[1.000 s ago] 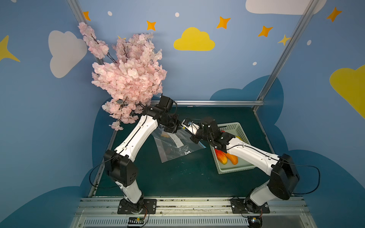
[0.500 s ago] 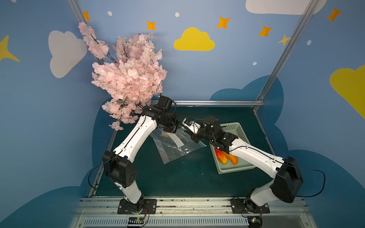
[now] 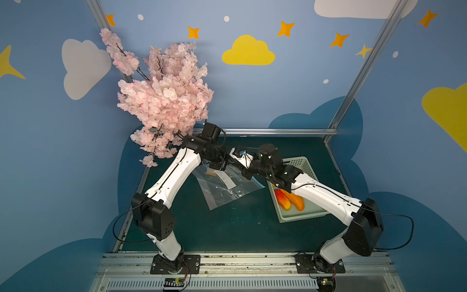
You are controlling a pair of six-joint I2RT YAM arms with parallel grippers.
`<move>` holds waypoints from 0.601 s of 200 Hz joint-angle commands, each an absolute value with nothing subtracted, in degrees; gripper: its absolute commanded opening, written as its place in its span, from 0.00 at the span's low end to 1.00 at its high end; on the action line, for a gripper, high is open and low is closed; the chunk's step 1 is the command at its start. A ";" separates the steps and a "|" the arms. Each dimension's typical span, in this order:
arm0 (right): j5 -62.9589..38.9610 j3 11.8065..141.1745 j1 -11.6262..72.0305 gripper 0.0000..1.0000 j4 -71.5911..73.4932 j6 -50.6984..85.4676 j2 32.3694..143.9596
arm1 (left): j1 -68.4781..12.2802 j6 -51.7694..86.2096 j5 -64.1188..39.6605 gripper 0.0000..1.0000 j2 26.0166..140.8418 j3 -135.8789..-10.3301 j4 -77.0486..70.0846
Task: Place the mango in a zip-top bag and seal the zipper
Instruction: Unzip the zipper on the zipper food storage bag.
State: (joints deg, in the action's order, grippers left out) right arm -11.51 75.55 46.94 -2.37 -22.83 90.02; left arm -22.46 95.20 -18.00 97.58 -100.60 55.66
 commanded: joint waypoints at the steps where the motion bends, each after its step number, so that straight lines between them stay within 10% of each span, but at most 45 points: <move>1: -11.46 76.07 47.11 0.24 -3.48 -22.33 91.05 | -22.31 94.23 -18.02 0.03 95.99 -101.02 57.21; 120: -9.41 75.83 46.95 0.11 -4.23 -21.54 92.03 | -22.44 93.35 -17.72 0.03 96.49 -102.47 58.74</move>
